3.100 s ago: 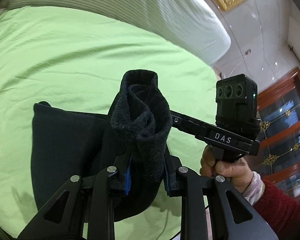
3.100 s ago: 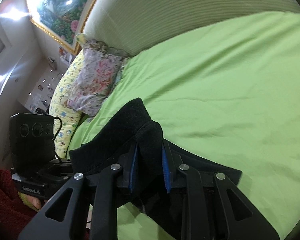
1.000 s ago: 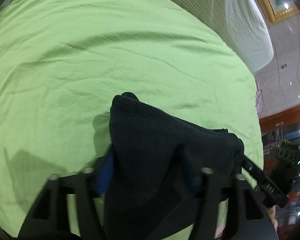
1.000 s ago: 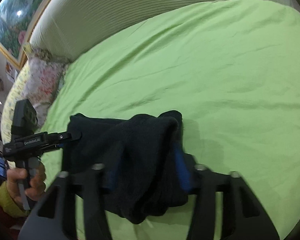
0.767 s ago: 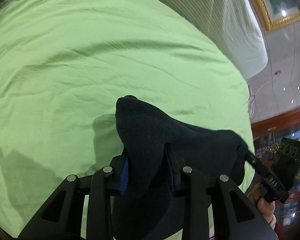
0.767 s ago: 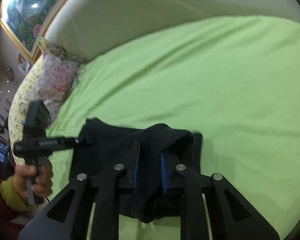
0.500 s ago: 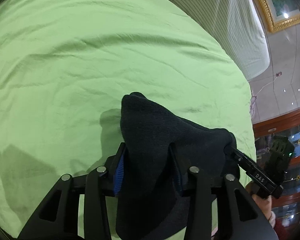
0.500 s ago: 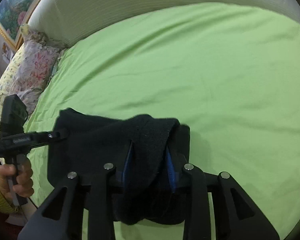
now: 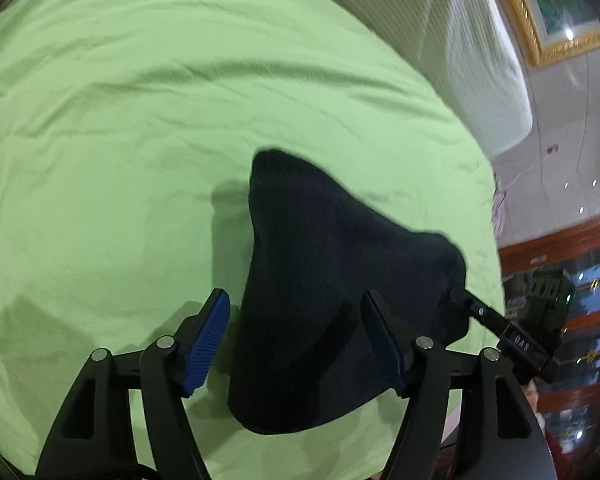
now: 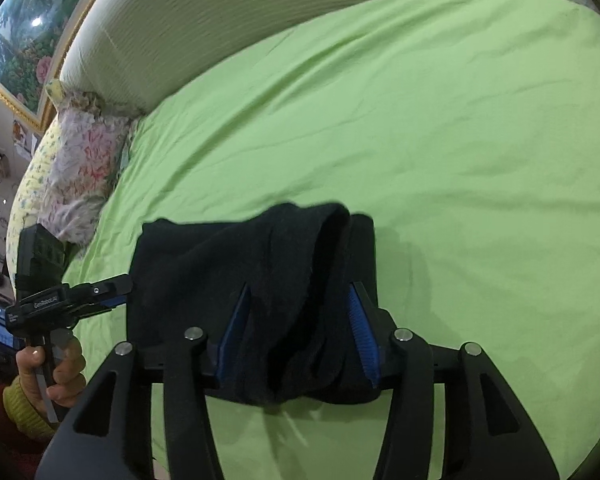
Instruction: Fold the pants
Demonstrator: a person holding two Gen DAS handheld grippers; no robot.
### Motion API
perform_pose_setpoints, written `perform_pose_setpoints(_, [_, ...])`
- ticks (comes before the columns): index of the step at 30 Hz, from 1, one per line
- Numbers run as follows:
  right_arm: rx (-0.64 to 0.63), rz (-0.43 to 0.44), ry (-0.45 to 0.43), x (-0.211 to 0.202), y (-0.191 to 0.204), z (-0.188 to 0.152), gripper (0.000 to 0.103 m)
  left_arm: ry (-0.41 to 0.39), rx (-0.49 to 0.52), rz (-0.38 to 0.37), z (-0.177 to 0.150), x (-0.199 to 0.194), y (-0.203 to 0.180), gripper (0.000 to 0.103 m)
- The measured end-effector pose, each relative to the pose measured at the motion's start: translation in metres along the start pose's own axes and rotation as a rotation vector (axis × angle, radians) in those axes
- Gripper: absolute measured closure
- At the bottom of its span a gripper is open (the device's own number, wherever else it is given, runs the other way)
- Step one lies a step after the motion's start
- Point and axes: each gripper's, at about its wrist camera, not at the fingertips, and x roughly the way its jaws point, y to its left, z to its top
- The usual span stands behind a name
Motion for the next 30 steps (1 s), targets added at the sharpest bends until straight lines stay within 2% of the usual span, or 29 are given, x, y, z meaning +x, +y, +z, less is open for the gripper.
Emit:
perform_pose_setpoints(2, [0.024,-0.003,0.002,0.004,-0.009,-0.004,0.048,0.023,0.006,0.021,-0.004,0.009,0.002,0.034])
perform_pose_setpoints(4, [0.071,0.021,0.020,0.011,-0.021,-0.006,0.038,0.029,-0.003,0.025,-0.007,0.017,0.005,0.034])
perform_pose_setpoints(6, [0.114,0.055,0.037,0.018,-0.032,-0.011,0.036,0.036,-0.012,0.034,-0.008,0.025,0.009,0.033])
perform_pose_setpoints(9, [0.105,0.069,0.009,0.018,-0.030,-0.016,0.036,0.030,0.003,0.043,-0.008,0.027,0.007,0.035])
perform_pose_setpoints(10, [0.094,0.069,0.007,0.018,-0.027,-0.017,0.040,0.030,0.011,0.049,-0.008,0.028,0.006,0.036])
perform_pose_setpoints(11, [0.091,0.085,0.010,0.019,-0.027,-0.017,0.045,0.029,0.018,0.050,-0.008,0.028,0.005,0.041])
perform_pose_setpoints(12, [0.095,0.088,0.011,0.018,-0.027,-0.019,0.048,0.033,0.021,0.036,-0.007,0.029,0.004,0.049])
perform_pose_setpoints(14, [0.107,0.110,0.006,0.015,-0.028,-0.019,0.056,0.036,0.018,0.018,-0.005,0.029,0.002,0.053])
perform_pose_setpoints(15, [0.112,0.121,-0.002,0.011,-0.026,-0.019,0.061,0.034,0.021,0.011,-0.005,0.027,0.001,0.059])
perform_pose_setpoints(18, [0.098,0.133,-0.041,0.000,-0.018,-0.017,0.066,0.024,0.032,-0.011,-0.005,0.017,-0.004,0.069])
perform_pose_setpoints(23, [0.069,0.190,-0.094,-0.015,0.001,-0.003,0.069,-0.032,0.043,-0.061,0.003,-0.012,-0.011,0.072])
perform_pose_setpoints(30, [0.014,0.248,-0.133,-0.012,0.036,0.035,0.069,-0.141,0.039,-0.057,0.033,-0.051,-0.009,0.072])
